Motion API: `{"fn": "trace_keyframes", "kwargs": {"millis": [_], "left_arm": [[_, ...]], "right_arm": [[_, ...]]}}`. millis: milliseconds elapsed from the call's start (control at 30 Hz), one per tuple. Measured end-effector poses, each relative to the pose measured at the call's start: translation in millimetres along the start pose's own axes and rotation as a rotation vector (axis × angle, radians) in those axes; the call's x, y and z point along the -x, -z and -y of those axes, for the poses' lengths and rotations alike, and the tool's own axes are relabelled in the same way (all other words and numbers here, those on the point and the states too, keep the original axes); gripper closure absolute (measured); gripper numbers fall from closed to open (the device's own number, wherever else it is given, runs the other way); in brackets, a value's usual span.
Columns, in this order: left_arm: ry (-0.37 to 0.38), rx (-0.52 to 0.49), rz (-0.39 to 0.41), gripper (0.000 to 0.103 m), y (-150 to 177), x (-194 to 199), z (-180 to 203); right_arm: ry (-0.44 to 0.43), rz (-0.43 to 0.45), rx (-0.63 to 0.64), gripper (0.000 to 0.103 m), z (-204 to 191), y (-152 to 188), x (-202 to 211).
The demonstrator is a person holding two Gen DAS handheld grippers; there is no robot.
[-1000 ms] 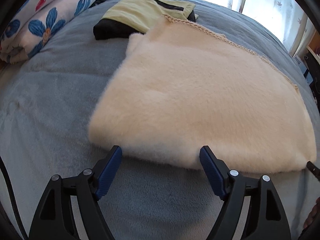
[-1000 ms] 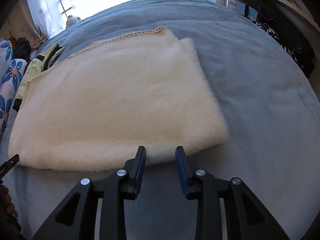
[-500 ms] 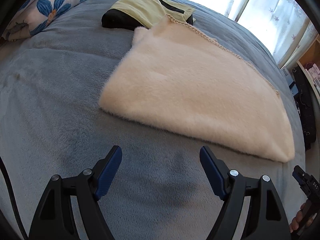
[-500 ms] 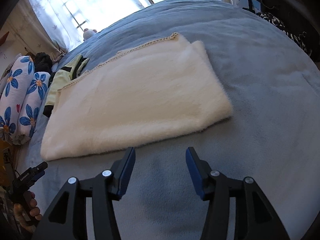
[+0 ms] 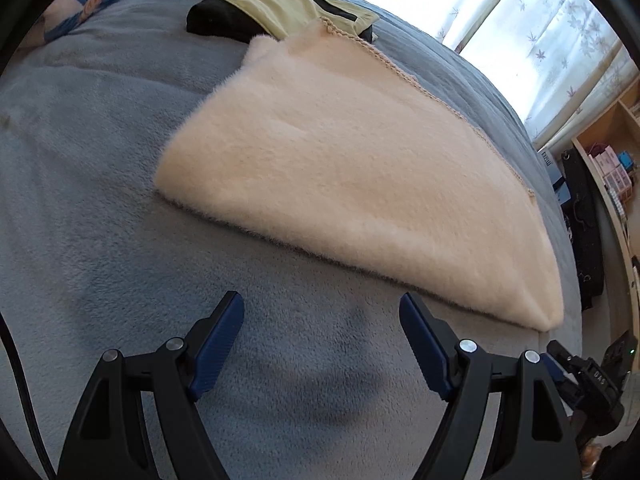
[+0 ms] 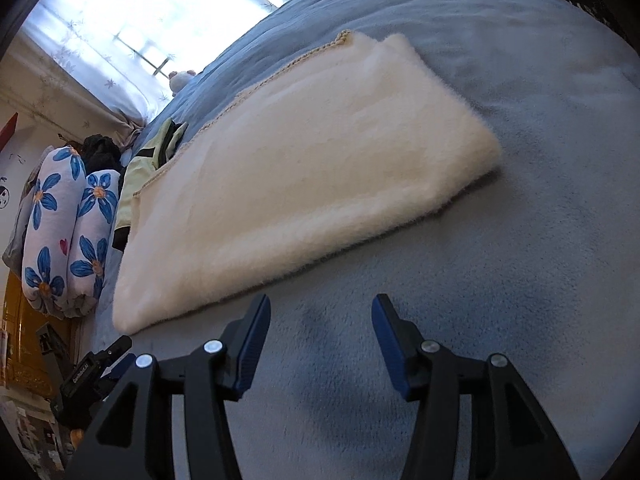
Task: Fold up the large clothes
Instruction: 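Press the folded cardigan's fold edge flat with the left tool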
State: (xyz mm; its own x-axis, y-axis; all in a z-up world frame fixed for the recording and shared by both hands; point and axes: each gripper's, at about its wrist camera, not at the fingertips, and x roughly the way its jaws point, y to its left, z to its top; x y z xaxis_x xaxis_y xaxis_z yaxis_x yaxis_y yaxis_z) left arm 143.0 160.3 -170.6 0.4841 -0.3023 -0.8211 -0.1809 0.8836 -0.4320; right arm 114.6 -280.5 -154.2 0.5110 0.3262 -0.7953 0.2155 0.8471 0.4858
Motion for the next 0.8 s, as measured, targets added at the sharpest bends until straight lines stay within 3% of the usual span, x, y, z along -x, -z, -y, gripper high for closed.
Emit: {"fn": "trace_keyframes", "kwargs": {"millis": [267,567,800], "left_arm": [[0.053,0.064,0.034,0.024,-16,-22,-7],[0.049,0.092,0.079,0.024,-51,-46,-12],[0.031,0.113,0.130,0.027,-74,-60,-10]], "right_arm": [[-0.017,0.007,-0.024,0.050,1,-8,-23],[-0.039,0.043,-0.062,0.044,-3,-38,-52],[-0.009,0.111,-0.062,0.047,-11,-61,-69]]}}
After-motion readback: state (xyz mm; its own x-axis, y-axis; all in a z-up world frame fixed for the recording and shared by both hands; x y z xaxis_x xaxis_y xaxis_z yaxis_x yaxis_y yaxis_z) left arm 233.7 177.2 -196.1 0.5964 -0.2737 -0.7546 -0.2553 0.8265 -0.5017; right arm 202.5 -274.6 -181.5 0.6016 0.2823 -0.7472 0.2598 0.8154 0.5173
